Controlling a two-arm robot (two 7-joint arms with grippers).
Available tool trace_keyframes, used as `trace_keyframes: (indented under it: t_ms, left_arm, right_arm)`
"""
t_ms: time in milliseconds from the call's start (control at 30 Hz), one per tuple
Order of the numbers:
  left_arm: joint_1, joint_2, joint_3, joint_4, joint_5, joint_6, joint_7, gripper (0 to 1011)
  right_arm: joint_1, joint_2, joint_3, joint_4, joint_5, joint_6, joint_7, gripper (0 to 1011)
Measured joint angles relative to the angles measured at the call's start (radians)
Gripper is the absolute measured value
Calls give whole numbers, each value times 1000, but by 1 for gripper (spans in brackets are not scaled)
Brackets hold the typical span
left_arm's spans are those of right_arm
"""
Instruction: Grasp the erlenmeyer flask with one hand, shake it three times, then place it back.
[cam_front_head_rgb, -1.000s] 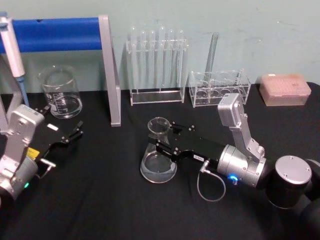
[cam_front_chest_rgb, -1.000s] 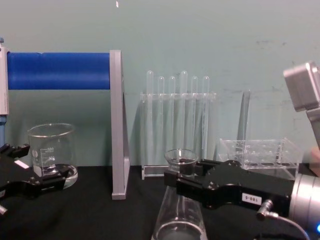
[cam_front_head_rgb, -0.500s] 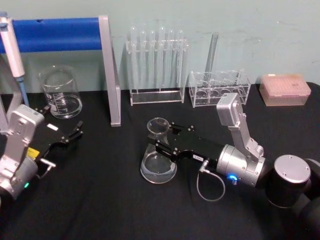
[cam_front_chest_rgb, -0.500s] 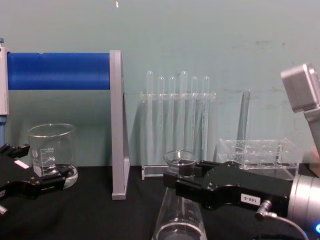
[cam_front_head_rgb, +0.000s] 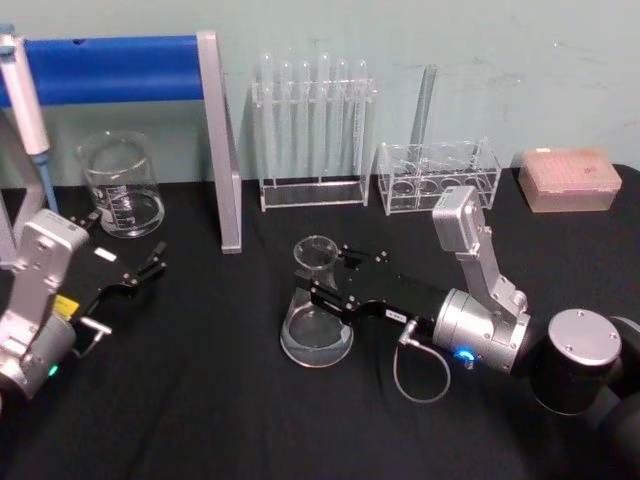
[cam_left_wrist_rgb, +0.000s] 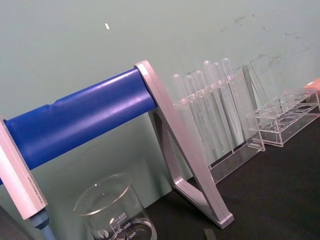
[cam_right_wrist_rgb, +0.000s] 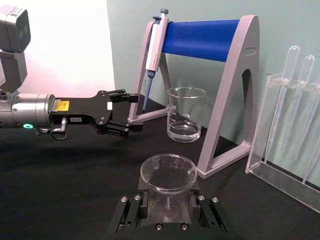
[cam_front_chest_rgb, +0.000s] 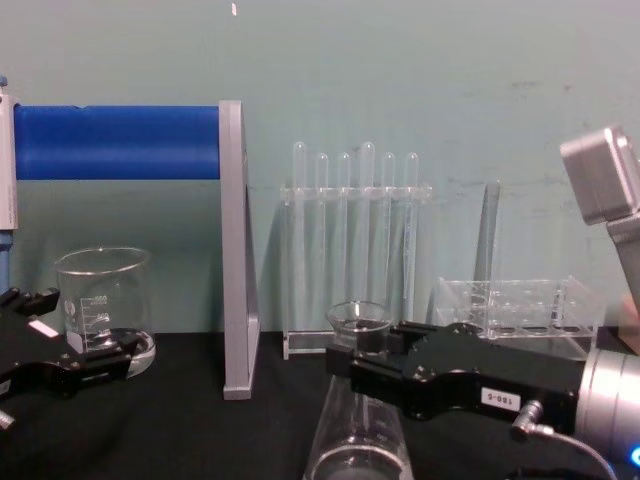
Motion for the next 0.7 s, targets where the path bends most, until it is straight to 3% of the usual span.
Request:
trace_keyframes:
  t_ms: [533, 700]
  left_arm:
    - [0, 0, 0, 0, 0, 0, 0, 1001]
    - [0, 0, 0, 0, 0, 0, 0, 1001]
  right_arm:
    - [-1, 0, 1, -1, 0, 1, 0, 452]
    - [-2, 0, 1, -1, -2, 3, -1, 600]
